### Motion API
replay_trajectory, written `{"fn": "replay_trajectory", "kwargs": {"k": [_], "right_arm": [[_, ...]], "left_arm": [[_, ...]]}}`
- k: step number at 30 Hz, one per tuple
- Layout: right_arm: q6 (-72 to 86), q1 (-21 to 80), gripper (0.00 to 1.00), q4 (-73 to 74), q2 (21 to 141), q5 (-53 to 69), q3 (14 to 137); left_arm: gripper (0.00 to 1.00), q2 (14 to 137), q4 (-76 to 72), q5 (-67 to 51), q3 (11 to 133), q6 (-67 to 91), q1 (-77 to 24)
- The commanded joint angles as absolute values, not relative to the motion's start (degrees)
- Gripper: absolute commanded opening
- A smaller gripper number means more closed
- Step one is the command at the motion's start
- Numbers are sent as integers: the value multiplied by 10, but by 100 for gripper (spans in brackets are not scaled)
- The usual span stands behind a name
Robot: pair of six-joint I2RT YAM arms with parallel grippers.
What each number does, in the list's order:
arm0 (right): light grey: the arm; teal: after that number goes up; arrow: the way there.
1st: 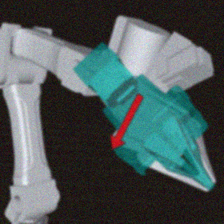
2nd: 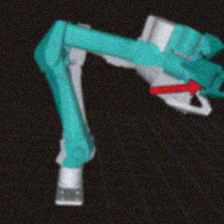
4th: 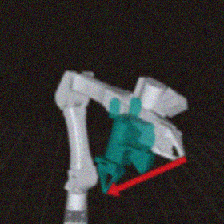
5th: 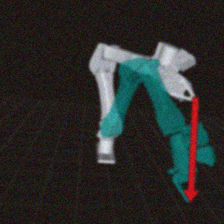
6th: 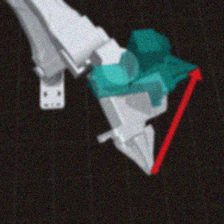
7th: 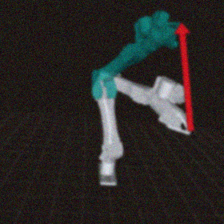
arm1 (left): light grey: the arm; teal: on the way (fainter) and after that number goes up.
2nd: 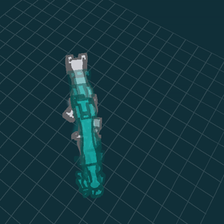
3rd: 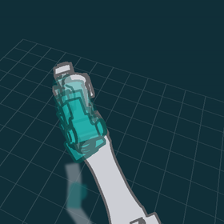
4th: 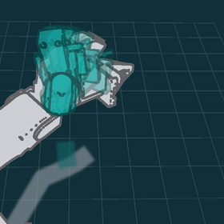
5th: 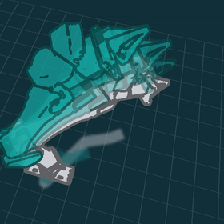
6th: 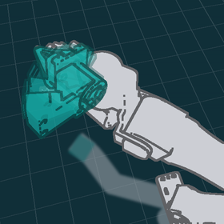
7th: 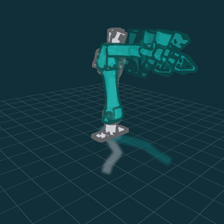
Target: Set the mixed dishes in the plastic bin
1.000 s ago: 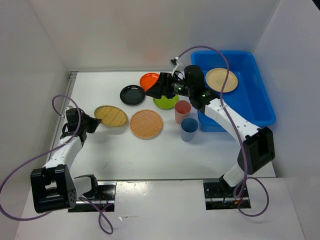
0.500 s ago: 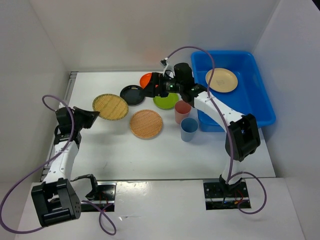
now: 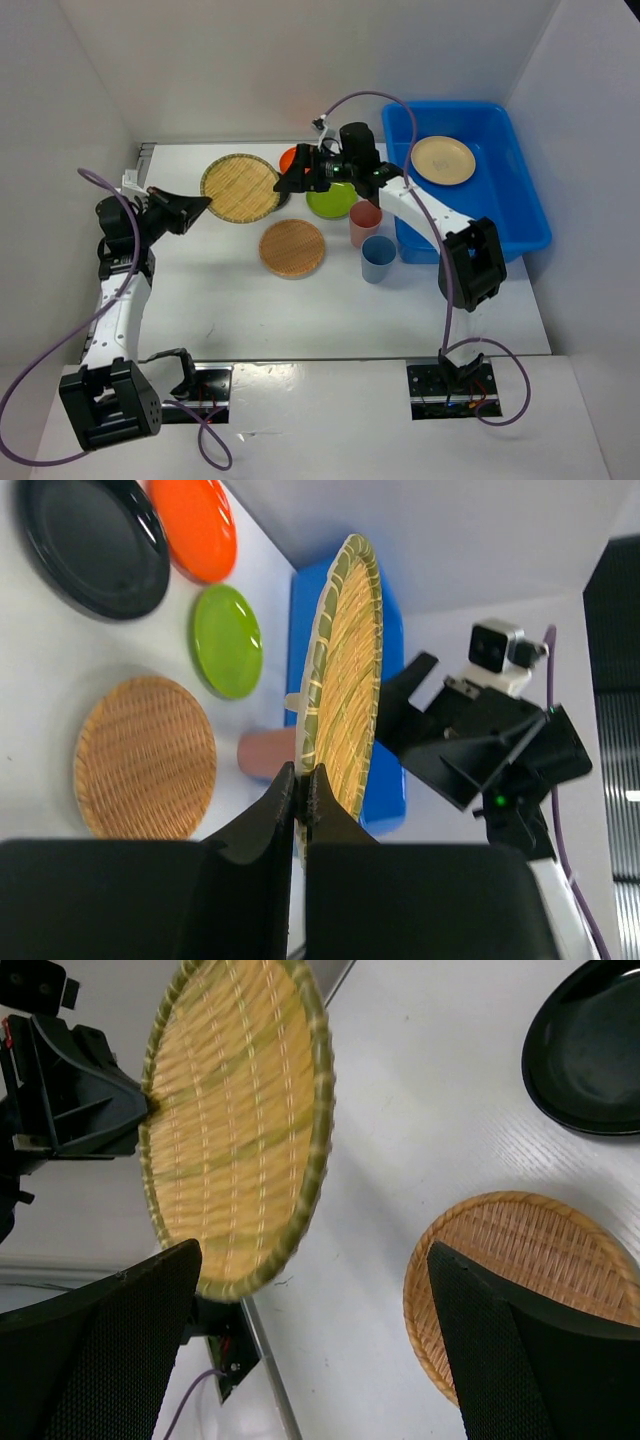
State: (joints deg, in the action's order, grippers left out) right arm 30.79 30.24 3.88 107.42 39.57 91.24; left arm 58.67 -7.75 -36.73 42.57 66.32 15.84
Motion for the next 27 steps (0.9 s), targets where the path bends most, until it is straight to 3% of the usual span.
{"fn": "replay_trajectory", "kwargs": {"k": [1,5,9,12,14,18,19,21,22,23,25,27], "right_arm": [[309,308,98,34,1087,409,959],[309,308,98,34,1104,419,964],[321,308,82,23,1104,425,964],[321,314,80,35,1116,425,983],[321,314,73,35,1123,431,983],[321,314,51,35,1129,437,983],[321,319,39,41,1129,437,990],[321,319,25,48,1135,442,998],[321,319,10,54,1135,442,1005],[316,319,4,54,1135,442,1005],[316,319,0,75,1135,436,1012],[302,319,0,96,1135,416,1036]], "left_arm": [[0,604,-133,-450,453,683,162],[0,624,-161,-499,453,689,162],[0,646,-147,-533,466,663,162],[0,660,-171,-560,466,668,162],[0,665,-158,-560,472,651,162],[0,677,-163,-576,479,644,156],[0,677,-146,-576,485,636,156],[0,682,-146,-570,490,623,156],[0,682,-141,-570,490,623,156],[0,688,-141,-565,490,614,156],[0,702,-106,-558,502,590,156],[20,710,-80,-548,513,550,156]]}}
